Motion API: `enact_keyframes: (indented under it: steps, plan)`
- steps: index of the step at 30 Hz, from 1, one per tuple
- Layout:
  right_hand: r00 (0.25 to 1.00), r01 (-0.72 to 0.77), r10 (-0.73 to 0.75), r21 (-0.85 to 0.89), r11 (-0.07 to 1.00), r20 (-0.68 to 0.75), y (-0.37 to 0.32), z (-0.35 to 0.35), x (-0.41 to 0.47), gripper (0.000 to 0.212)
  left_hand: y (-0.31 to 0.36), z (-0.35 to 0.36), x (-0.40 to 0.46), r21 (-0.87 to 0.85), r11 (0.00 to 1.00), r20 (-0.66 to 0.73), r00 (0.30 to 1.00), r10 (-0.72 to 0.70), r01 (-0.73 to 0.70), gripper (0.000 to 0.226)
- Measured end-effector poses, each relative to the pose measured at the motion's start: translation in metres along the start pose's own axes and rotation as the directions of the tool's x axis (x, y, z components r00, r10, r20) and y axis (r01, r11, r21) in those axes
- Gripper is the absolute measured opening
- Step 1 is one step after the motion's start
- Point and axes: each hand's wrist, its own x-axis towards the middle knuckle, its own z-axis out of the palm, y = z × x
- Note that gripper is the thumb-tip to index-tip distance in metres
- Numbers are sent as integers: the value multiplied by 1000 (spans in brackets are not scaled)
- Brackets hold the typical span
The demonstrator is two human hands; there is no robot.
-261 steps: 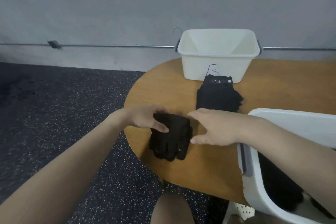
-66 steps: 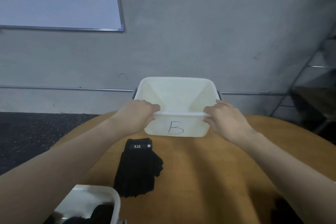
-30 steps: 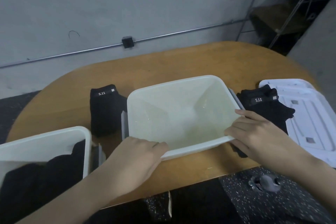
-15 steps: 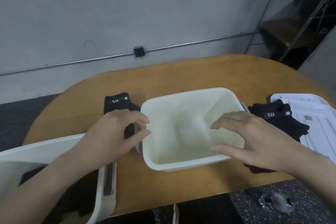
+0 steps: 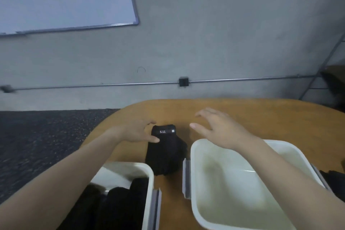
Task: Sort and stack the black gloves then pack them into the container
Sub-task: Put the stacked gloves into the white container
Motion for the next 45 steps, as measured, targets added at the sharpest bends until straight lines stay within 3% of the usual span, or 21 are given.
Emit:
enact_keyframes:
  steps: [6, 9, 14, 22, 26, 32, 39, 45]
  plan:
    - [996, -63, 65, -46, 997, 61, -14, 36, 13, 60, -8, 10, 41, -281, 959, 143, 990, -4, 45, 94]
    - [998, -28, 35, -162, 986, 43, -13, 46, 11, 69, -14, 27, 56, -261, 964, 142, 990, -20, 57, 66]
    - [999, -30, 39, -234, 972, 33, -14, 52, 11, 76, -12, 40, 60, -339, 939, 88, 996, -19, 48, 48]
    - [998, -49, 55, -249, 967, 15, -14, 54, 10, 69, -22, 42, 70, -419, 901, 113, 991, -67, 109, 66]
    - [998, -61, 64, -251, 966, 6, -14, 55, 11, 70, -25, 42, 71, -506, 850, 139, 986, -89, 148, 63]
    - [996, -78, 85, -237, 968, 19, -15, 52, 10, 67, -29, 44, 76, -495, 856, 176, 982, -68, 148, 62]
    - [994, -92, 101, -216, 972, 29, -15, 50, 10, 66, -25, 46, 78, -544, 824, 276, 961, -1, 157, 55]
    - [994, -97, 105, -209, 973, 32, -15, 50, 11, 65, -14, 46, 72, -652, 752, 283, 952, 119, 99, 51]
